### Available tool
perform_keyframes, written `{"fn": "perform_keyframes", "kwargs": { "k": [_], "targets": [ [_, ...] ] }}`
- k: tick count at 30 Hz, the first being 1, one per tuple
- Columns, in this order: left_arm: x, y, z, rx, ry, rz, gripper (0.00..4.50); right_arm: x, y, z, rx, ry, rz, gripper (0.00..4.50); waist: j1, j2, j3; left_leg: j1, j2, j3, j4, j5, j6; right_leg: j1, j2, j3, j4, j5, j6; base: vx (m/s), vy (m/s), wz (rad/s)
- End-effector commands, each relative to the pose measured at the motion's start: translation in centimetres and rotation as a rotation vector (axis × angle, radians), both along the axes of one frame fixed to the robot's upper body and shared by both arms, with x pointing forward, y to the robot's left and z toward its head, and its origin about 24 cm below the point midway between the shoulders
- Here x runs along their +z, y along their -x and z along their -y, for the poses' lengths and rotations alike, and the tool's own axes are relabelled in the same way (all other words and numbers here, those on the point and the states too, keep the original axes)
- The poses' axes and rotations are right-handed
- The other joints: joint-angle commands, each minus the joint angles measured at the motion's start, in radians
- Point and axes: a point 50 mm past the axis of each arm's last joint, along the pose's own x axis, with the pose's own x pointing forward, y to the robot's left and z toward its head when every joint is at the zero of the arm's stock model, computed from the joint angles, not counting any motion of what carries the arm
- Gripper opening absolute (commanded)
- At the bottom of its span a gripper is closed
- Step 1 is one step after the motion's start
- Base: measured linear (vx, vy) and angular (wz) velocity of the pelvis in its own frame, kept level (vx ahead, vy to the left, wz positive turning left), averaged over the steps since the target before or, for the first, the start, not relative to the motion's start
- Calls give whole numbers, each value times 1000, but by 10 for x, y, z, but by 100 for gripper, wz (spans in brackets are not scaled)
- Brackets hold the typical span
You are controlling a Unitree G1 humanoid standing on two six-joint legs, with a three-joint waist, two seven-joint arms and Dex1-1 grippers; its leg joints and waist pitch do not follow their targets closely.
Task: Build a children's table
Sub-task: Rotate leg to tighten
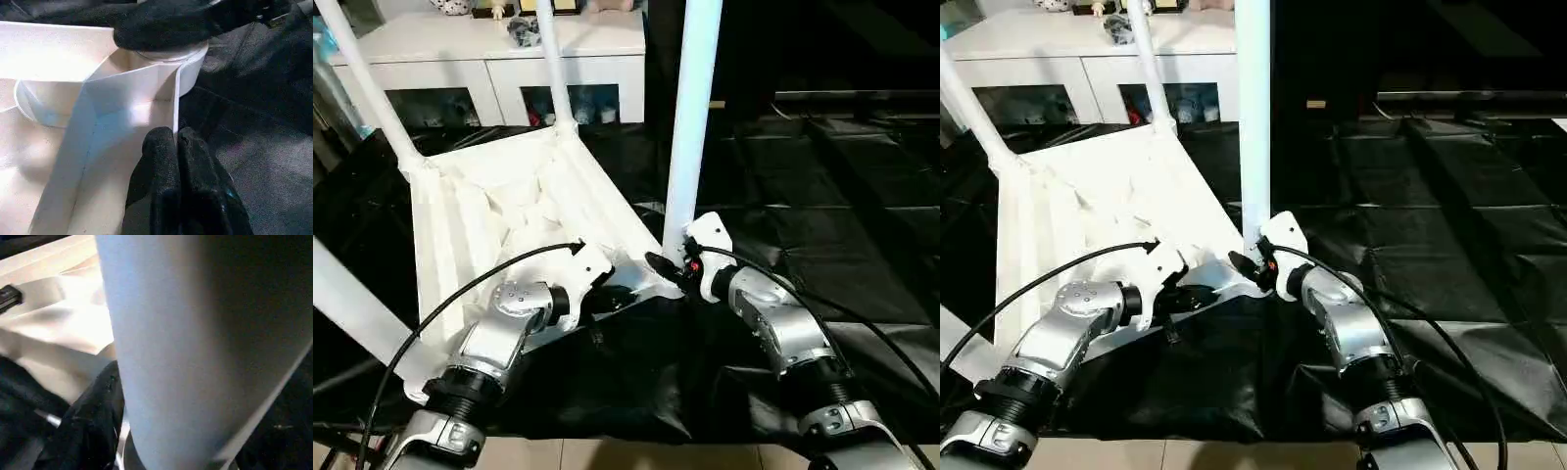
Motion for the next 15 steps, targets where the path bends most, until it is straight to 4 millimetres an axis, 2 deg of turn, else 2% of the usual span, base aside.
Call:
{"fn": "perform_keyframes", "kwargs": {
  "k": [1,2,4,5,6,7,8,12,15],
  "targets": [
    [14,8,27,-156,104,44,0,-15,18,-22,204,3,-98,317,6,-13,-40,-9,17,-3,-69,-222,48,40,-47,40,-87,-221,-198,0,0,0],
    [14,10,24,-174,106,38,0,-12,20,-16,257,18,-92,317,9,-12,-44,-11,17,-1,-64,-177,63,44,-46,40,-79,-136,-221,0,0,0],
    [14,11,21,-191,107,35,0,-9,23,-10,312,32,-85,317,11,-13,-45,-12,15,0,-61,-157,76,47,-45,38,-75,-93,-233,0,0,0],
    [15,12,16,-215,105,25,0,-5,27,-2,395,33,-88,317,17,-16,-45,-10,16,3,-58,-138,95,46,-46,39,-74,-64,-246,0,0,0],
    [15,12,15,-219,105,23,0,-4,28,-1,408,31,-90,317,25,-15,-48,-9,16,4,-55,-123,105,49,-46,38,-69,-48,-251,0,0,0],
    [15,13,13,-230,103,16,0,-1,30,3,448,24,-98,317,27,-14,-47,-11,17,4,-56,-115,108,48,-45,38,-68,-40,-255,0,0,0],
    [16,13,9,-248,96,10,0,3,32,9,497,20,-108,317,33,-18,-47,-10,18,5,-55,-110,111,47,-44,37,-67,-33,-257,0,0,0],
    [16,14,3,-279,80,-7,0,9,35,16,564,27,-116,317,44,-15,-46,-9,21,5,-55,-115,117,46,-44,36,-65,-41,-260,0,0,0],
    [17,14,-5,-309,49,-21,0,15,34,24,612,58,-116,292,49,-16,-46,-7,22,4,-57,-131,99,45,-46,36,-67,-70,-259,0,0,0]
  ]
}}
